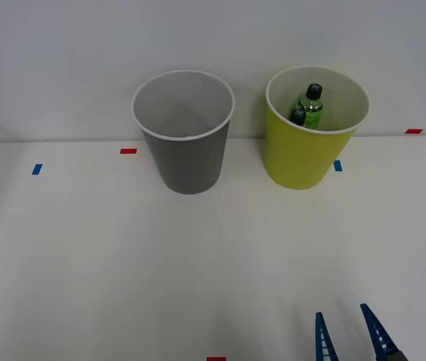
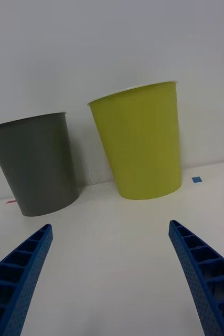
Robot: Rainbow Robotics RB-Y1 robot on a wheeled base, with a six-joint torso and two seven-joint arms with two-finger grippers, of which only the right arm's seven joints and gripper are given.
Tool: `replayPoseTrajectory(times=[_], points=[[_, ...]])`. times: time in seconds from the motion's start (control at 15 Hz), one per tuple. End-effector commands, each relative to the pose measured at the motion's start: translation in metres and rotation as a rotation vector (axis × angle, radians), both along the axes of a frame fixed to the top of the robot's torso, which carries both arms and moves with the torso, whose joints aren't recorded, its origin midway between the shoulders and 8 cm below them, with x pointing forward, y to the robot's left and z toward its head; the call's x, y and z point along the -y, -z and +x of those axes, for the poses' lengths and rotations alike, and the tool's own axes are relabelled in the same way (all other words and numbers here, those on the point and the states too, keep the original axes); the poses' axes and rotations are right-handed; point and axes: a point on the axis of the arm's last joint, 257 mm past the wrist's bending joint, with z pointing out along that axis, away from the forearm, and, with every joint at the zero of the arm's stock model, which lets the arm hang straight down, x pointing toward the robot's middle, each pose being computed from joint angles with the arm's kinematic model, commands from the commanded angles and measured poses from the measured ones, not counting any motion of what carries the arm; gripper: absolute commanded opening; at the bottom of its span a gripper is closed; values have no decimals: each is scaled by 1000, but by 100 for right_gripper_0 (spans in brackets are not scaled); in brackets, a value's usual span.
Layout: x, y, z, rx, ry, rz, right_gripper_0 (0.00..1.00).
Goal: Put cans in the gray bin, plastic bottles in the light green bin
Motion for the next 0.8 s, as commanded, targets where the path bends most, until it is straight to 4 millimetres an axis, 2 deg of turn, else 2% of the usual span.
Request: replayPoseTrajectory(times=[0.07, 0.8], points=[[0, 0, 0, 0, 0, 0, 76], [0, 0, 0, 0, 0, 0, 76]])
